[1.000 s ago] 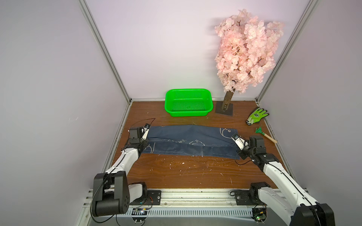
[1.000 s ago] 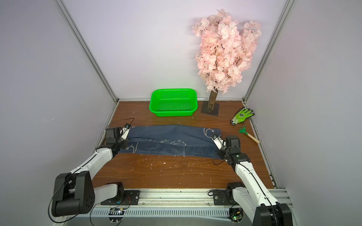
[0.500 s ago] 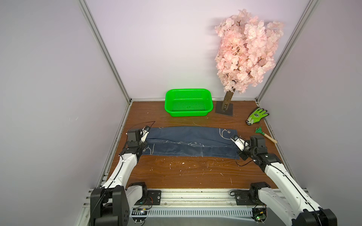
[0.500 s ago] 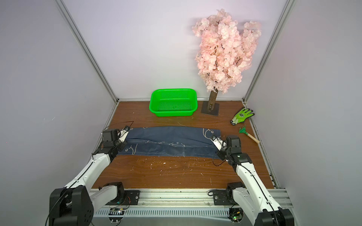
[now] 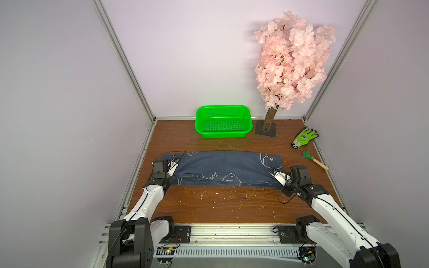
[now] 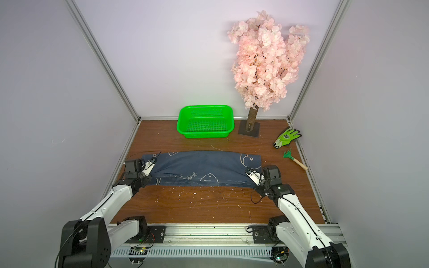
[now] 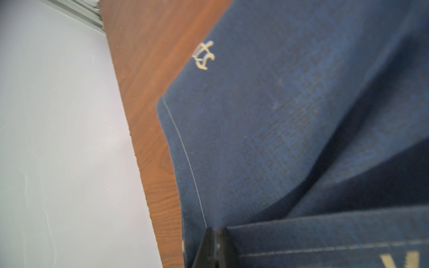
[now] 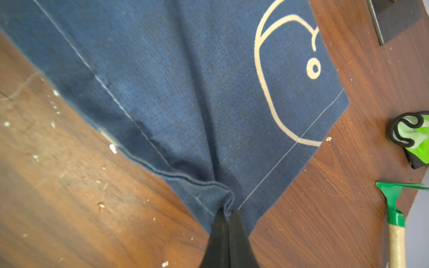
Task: Roll up the pillowcase
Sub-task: Fold the pillowcase, then adjust the pillowcase at the center of the board.
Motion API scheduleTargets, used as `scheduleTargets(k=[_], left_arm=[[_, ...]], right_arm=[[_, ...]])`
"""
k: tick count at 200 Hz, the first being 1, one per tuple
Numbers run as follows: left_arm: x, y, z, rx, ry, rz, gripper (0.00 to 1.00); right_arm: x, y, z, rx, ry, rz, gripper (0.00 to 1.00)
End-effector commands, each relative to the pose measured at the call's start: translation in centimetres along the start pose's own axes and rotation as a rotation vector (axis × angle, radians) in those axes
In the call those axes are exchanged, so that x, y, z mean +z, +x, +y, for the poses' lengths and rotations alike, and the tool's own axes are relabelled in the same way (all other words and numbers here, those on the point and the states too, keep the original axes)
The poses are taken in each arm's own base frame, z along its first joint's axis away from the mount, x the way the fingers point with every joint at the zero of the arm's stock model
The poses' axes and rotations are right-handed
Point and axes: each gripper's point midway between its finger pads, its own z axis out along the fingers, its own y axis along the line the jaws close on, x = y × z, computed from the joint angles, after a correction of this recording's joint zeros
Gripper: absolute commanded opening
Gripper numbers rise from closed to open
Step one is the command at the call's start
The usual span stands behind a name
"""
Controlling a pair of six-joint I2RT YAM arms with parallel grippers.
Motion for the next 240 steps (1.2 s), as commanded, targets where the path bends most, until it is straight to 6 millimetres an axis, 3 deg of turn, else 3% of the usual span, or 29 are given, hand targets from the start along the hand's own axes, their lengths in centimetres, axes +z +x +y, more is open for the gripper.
scheduleTargets(k=[1, 10, 24, 35, 81, 118, 155, 197, 220, 240], left_arm=[[0.0, 1.5, -0.2, 0.044, -0.022, 0.048, 0.08], [0.1, 1.6, -0.4, 0.043, -0.015, 0.047, 0.1], [0.2, 1.6, -0.6, 0.038, -0.001, 0.049, 0.2], [0.3, 1.4, -0.7, 0.035, 0.01, 0.048, 0.22], [-0.4, 1.7, 1.0, 0.038, -0.054, 0.088, 0.38], [-1.9, 2.0, 3.1, 0.034, -0.137, 0.122, 0.65], [-3.4, 2.7, 5.3, 0.018, -0.203, 0.173, 0.73], [-4.2, 3.9, 6.0, 0.03, -0.223, 0.232, 0.8], [-4.4, 2.6, 7.1, -0.06, -0.239, 0.192, 0.81], [-4.5, 0.6, 7.8, -0.194, -0.204, 0.12, 0.83]], right_arm=[[0.2, 1.5, -0.2, -0.038, 0.027, 0.078, 0.0], [0.3, 1.6, -0.2, -0.041, 0.034, 0.088, 0.01], [0.4, 1.8, -0.3, -0.047, 0.048, 0.106, 0.16], [0.5, 1.9, -0.2, -0.052, 0.045, 0.111, 0.24], [0.4, 2.2, -0.6, -0.069, 0.059, 0.148, 0.44], [-0.4, 1.9, -1.3, -0.081, 0.062, 0.183, 0.58], [-1.8, 2.4, -3.1, -0.116, 0.122, 0.262, 0.73], [-2.9, 2.7, -4.7, -0.147, 0.186, 0.321, 0.8], [-3.0, 1.1, -5.4, -0.134, 0.198, 0.268, 0.83], [-3.2, -1.7, -5.5, -0.069, 0.174, 0.144, 0.85]])
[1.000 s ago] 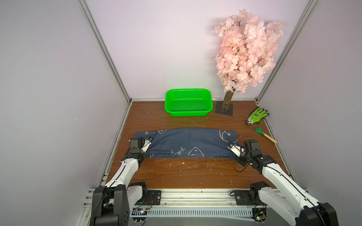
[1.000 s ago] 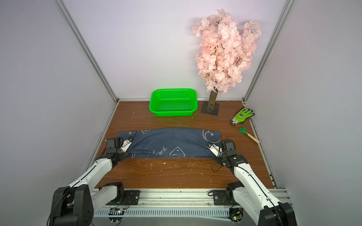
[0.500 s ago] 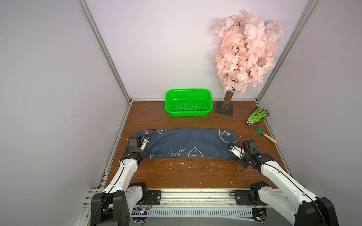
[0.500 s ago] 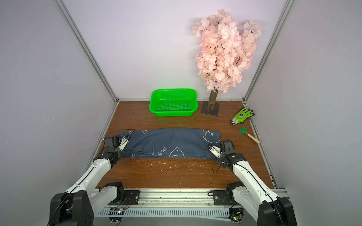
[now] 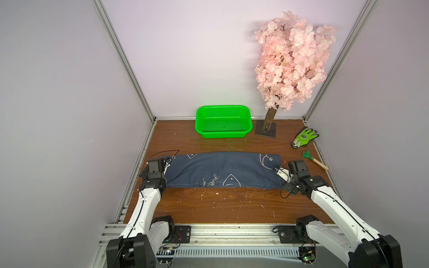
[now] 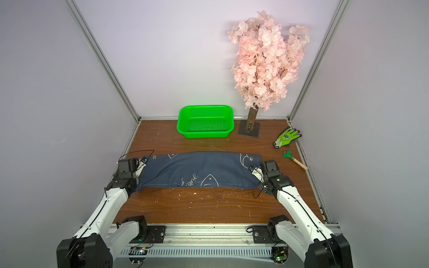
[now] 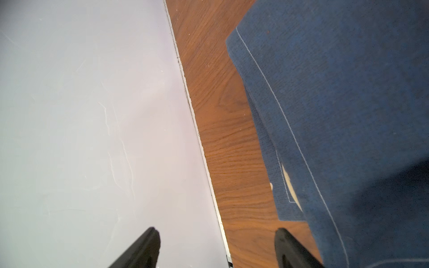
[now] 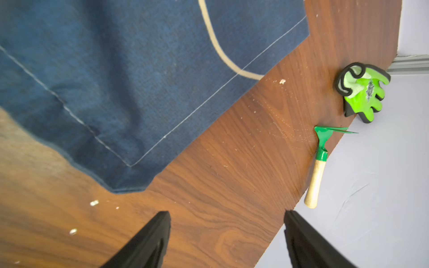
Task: Roll up the pillowcase
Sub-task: Adjust the pillowcase at the center of the board.
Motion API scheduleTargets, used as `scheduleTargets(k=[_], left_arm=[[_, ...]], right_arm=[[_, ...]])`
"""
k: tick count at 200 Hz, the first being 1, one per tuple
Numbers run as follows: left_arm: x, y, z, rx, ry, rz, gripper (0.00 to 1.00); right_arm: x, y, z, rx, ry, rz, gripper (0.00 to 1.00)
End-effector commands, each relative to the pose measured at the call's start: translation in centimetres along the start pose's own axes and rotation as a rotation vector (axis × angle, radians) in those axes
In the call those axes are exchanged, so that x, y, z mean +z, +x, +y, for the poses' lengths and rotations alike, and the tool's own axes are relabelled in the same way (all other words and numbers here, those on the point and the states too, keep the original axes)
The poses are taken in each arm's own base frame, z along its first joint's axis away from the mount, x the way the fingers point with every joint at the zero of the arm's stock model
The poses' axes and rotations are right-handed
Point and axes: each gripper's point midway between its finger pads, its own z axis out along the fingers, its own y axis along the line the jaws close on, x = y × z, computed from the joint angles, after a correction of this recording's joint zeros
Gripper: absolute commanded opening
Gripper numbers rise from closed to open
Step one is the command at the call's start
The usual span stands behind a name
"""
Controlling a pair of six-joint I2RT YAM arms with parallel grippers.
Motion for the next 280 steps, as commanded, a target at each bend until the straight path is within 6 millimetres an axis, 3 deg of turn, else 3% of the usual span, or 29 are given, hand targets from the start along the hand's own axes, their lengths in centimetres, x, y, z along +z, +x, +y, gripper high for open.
scheduleTargets(k=[1, 24, 43, 81, 114, 131, 147, 189, 227, 280], left_arm=[[-0.7, -2.2, 1.8, -0.173, 0.026, -0.056, 0.83], [-0.5, -4.3, 1.5, -0.386, 0.152, -0.099, 0.83], [0.4, -5.6, 0.3, -0.486, 0.269, -0.073, 0.83], [2.3, -5.6, -0.4, -0.666, 0.413, 0.032, 0.81], [4.2, -3.2, -1.9, -0.785, 0.497, 0.155, 0.76], [5.0, -3.1, -2.5, -0.838, 0.564, 0.182, 0.72], [5.7, -2.6, -3.6, -0.832, 0.6, 0.241, 0.67], [6.6, -2.3, -4.7, -0.819, 0.632, 0.288, 0.62], [7.3, -2.2, -5.6, -0.803, 0.658, 0.316, 0.59], [8.0, -2.2, -6.4, -0.792, 0.691, 0.341, 0.56]], right_arm=[[-1.6, -3.2, -1.6, 0.075, 0.0, -0.134, 0.85], [-4.4, -8.0, -3.2, 0.251, -0.038, -0.375, 0.84], [-5.4, -10.9, -2.6, 0.355, -0.153, -0.507, 0.82], [-4.6, -12.9, -0.4, 0.421, -0.266, -0.582, 0.81], [-2.3, -11.1, 1.7, 0.467, -0.289, -0.488, 0.81], [-0.5, -9.4, 2.6, 0.438, -0.265, -0.398, 0.81], [0.6, -7.9, 2.0, 0.441, -0.192, -0.322, 0.81], [2.8, -5.5, 3.3, 0.376, -0.191, -0.161, 0.78], [3.1, -4.3, 2.1, 0.353, -0.135, -0.089, 0.74], [3.0, -1.6, 2.9, 0.214, -0.136, 0.028, 0.72]])
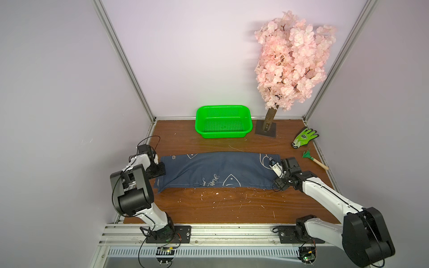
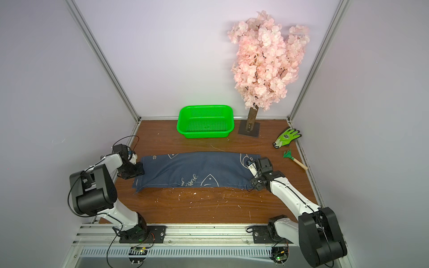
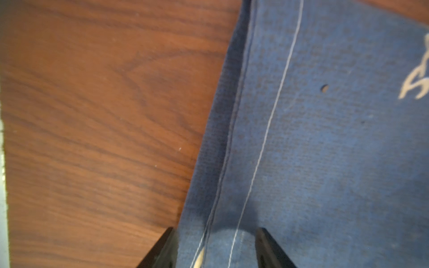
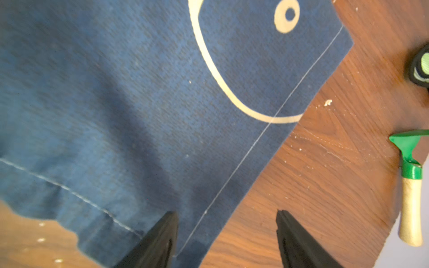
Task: Roll up the pillowcase
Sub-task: Adjust the pillowcase at the center of the board.
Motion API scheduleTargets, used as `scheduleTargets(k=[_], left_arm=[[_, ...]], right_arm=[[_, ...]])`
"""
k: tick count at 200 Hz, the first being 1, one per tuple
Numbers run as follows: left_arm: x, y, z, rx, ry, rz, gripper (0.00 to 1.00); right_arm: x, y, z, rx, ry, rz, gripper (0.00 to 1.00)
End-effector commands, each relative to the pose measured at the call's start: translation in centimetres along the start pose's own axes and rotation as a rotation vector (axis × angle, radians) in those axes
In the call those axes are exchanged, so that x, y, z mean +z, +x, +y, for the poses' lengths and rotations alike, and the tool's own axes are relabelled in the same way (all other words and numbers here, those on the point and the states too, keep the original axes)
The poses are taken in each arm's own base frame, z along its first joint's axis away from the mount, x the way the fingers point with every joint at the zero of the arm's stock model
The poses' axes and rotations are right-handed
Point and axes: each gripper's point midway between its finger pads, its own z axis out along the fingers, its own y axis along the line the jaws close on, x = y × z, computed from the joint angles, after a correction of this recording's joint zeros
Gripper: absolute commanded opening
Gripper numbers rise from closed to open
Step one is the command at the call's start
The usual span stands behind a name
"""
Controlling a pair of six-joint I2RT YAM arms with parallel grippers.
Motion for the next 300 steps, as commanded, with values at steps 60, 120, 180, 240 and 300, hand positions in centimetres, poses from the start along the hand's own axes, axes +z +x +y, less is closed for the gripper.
scheduleTargets(k=[60, 120, 180, 240, 300], left_arm=[[-0.3, -0.4, -0.9, -0.012, 0.069, 0.003, 0.56], [0.4, -0.4, -1.6, -0.001, 0.097, 0.025, 0.54], [0.9, -0.2, -1.4, 0.019, 0.067, 0.042, 0.48], [0.3, -0.8, -1.3, 0.032, 0.059, 0.02, 0.18], [-1.8, -2.2, -1.0, 0.046, 0.034, -0.014, 0.05]], right_arm=[[0.3, 2.6, 0.0, -0.139, 0.038, 0.106, 0.73], [0.8, 4.5, 0.5, -0.223, 0.072, 0.159, 0.73], [0.8, 4.0, 0.5, -0.223, 0.066, 0.155, 0.75], [0.8, 4.0, 0.5, -0.226, 0.071, 0.152, 0.75], [0.7, 4.0, 0.6, -0.229, 0.065, 0.151, 0.76]])
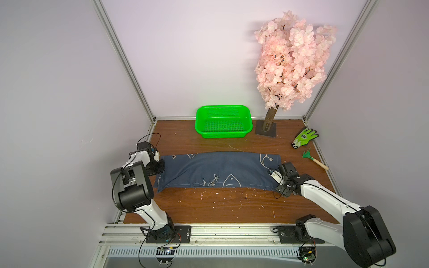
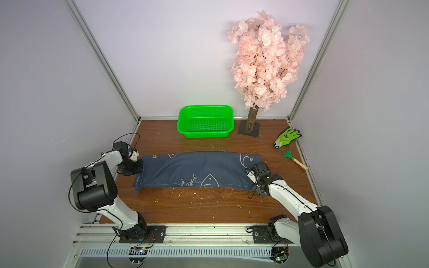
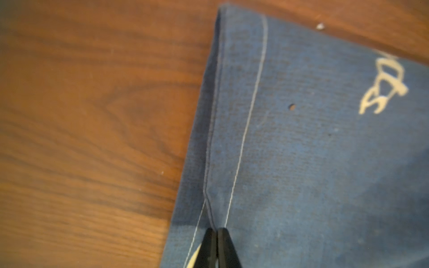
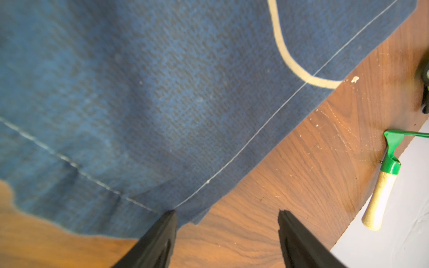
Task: Roll up the pillowcase
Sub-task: Adjust the pillowcase at the center of the board.
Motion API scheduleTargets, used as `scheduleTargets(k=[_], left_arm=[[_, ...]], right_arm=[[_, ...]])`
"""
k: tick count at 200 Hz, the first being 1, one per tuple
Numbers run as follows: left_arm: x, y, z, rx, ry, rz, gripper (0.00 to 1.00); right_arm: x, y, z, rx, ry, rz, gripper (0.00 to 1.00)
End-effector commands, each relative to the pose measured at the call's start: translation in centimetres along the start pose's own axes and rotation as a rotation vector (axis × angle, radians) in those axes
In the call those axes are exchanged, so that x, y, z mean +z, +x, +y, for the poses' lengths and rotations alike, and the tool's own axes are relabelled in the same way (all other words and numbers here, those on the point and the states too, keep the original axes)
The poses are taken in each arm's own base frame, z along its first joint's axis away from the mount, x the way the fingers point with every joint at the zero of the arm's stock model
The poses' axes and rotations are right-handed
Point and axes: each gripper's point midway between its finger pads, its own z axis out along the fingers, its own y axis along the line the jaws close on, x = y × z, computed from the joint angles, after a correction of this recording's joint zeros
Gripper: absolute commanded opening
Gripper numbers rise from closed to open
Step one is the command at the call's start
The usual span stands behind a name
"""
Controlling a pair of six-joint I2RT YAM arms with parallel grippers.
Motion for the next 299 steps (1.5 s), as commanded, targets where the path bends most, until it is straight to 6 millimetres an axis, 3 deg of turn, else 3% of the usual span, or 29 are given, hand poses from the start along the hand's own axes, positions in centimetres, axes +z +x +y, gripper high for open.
scheduleTargets(k=[1, 44, 74, 126, 150, 183, 225, 258, 299], left_arm=[[-1.4, -0.4, -0.1, 0.02, -0.016, -0.007, 0.04], [-3.4, -1.4, 0.5, 0.027, -0.063, -0.022, 0.03], [-4.2, -3.4, 0.4, 0.049, -0.057, -0.061, 0.02], [-2.9, -6.2, 0.6, 0.062, -0.039, -0.062, 0.01], [-1.7, -5.8, 0.5, 0.057, -0.026, -0.029, 0.01], [0.0, -3.1, 1.4, 0.078, -0.072, 0.044, 0.02], [0.6, -4.0, 1.8, 0.068, -0.085, 0.004, 0.02], [1.1, -3.4, 2.0, 0.07, -0.089, 0.021, 0.02], [1.3, -3.3, 2.3, 0.069, -0.107, 0.026, 0.03]], right_arm=[[0.1, 0.5, 0.4, -0.021, -0.008, 0.023, 0.76], [0.1, 0.6, 0.6, -0.026, -0.012, 0.023, 0.76], [0.0, 0.5, 0.6, -0.03, -0.012, 0.022, 0.76], [0.0, 0.6, 0.7, -0.033, -0.015, 0.025, 0.76], [0.0, 0.7, 0.6, -0.037, -0.009, 0.027, 0.77], [0.0, 0.4, 0.6, -0.039, -0.015, 0.022, 0.77], [-0.2, 0.2, 0.5, -0.022, -0.02, 0.02, 0.78], [-1.6, -2.0, -0.9, 0.1, -0.029, -0.065, 0.79], [-5.9, -7.2, -5.4, 0.325, -0.008, -0.309, 0.8]])
